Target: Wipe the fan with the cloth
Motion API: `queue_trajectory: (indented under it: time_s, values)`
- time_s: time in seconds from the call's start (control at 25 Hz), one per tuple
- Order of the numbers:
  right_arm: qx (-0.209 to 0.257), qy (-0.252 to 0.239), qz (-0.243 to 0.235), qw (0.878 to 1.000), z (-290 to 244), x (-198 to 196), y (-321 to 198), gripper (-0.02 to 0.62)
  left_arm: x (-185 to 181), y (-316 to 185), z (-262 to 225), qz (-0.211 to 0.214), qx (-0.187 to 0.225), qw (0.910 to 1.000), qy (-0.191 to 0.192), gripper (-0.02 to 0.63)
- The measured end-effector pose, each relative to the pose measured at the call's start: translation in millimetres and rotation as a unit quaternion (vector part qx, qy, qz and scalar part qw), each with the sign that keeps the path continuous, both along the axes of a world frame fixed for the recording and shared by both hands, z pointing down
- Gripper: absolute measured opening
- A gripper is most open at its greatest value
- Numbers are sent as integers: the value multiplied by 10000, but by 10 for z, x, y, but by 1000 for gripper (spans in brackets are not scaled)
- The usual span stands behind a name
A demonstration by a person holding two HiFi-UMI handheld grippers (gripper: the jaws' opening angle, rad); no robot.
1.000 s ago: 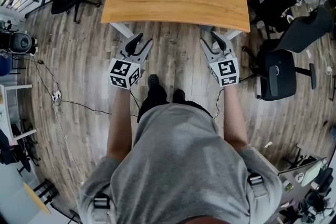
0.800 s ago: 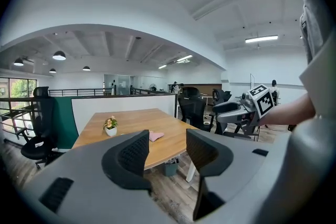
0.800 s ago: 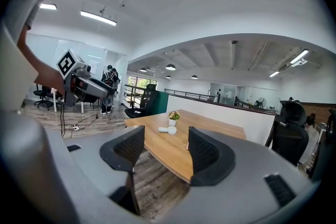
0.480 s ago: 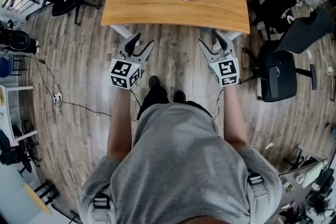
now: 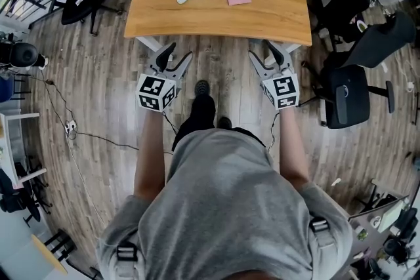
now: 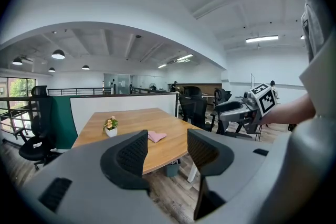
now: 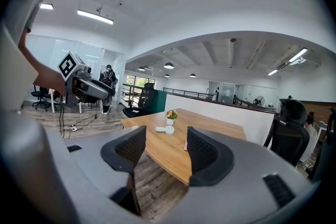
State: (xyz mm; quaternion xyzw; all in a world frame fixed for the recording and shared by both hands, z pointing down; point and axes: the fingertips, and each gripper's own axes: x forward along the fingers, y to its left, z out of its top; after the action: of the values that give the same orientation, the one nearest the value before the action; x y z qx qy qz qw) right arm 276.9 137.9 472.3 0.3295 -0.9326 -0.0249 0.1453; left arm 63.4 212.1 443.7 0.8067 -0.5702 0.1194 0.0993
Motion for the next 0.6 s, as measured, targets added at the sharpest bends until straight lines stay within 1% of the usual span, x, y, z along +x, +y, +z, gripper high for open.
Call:
queue_trajectory:
  time_s: [0.28,0.6]
  values:
    - [-54,101,99,9999,35,-182,-227,253,-197,-294,46,109,-41,9999,65,238]
    - [-199,203,252,9993,128,-430,-566,252,-505,-756,132,236,-144,9995,137,239]
